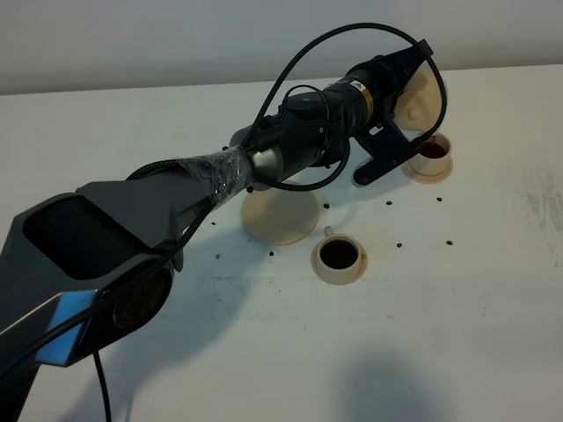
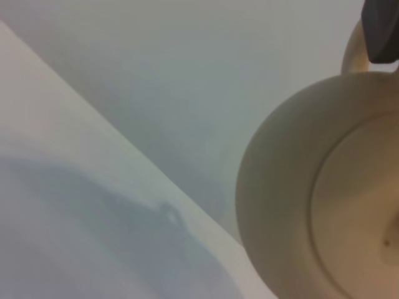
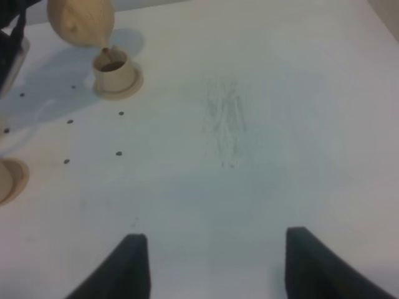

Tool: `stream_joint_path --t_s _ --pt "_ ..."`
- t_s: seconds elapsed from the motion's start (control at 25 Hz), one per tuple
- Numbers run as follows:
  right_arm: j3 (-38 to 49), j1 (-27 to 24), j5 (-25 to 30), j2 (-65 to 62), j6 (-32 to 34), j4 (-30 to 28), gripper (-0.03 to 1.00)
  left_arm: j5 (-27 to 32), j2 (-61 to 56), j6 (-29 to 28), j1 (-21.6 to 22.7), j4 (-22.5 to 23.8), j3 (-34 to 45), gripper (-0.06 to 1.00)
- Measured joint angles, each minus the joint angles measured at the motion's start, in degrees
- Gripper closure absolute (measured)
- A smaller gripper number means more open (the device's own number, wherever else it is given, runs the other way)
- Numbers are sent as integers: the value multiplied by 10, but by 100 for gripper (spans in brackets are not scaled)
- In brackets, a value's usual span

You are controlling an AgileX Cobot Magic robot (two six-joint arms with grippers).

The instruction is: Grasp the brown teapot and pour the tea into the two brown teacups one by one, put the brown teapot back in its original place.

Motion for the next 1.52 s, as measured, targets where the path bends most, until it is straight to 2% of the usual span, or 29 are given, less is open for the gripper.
stream_joint_path --t_s 0.24,1.52 --pt "0 0 0 0 0 0 50 0 0 32 0 0 0 85" --pt "0 0 0 0 1 0 50 -9 0 34 0 26 0 85"
